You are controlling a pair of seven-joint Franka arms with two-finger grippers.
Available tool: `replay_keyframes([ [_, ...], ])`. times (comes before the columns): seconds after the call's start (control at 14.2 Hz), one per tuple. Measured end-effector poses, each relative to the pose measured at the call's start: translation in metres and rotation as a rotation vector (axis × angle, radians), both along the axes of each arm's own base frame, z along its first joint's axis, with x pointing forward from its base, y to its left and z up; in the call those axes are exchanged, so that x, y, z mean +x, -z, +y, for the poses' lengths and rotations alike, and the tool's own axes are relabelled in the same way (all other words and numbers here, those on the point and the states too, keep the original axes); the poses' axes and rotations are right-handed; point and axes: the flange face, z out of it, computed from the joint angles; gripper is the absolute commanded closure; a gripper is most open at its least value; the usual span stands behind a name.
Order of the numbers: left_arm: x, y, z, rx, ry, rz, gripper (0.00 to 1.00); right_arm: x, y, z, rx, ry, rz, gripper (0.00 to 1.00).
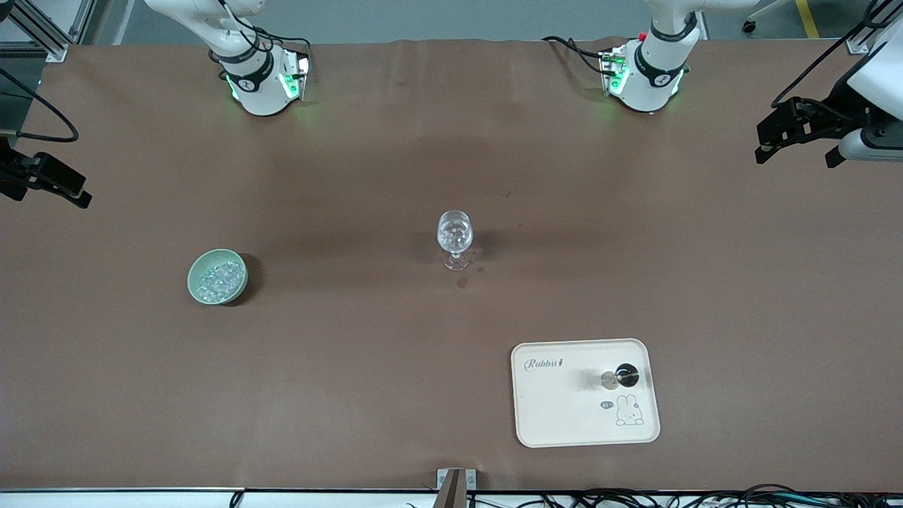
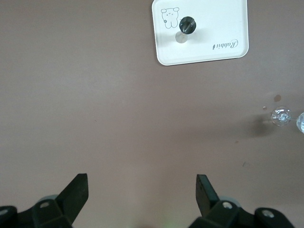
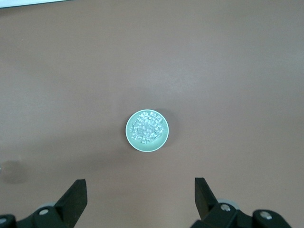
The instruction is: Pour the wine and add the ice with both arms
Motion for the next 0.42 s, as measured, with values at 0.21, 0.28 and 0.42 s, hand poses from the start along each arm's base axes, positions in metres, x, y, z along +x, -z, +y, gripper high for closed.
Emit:
replay_keyframes([
  [0.21,0.0001,0.0013,0.0,0.0,-0.005,0.003,0.0,0.0,0.0,0.0,0.0,0.0,0.0,0.0],
  [0.28,0.0001,0.0015,0.0,0.0,-0.008,0.003,0.0,0.0,0.0,0.0,0.0,0.0,0.0,0.0],
  [0.42,0.0001,0.0016,0.0,0.0,-0.009,0.004,0.0,0.0,0.0,0.0,0.0,0.0,0.0,0.0],
])
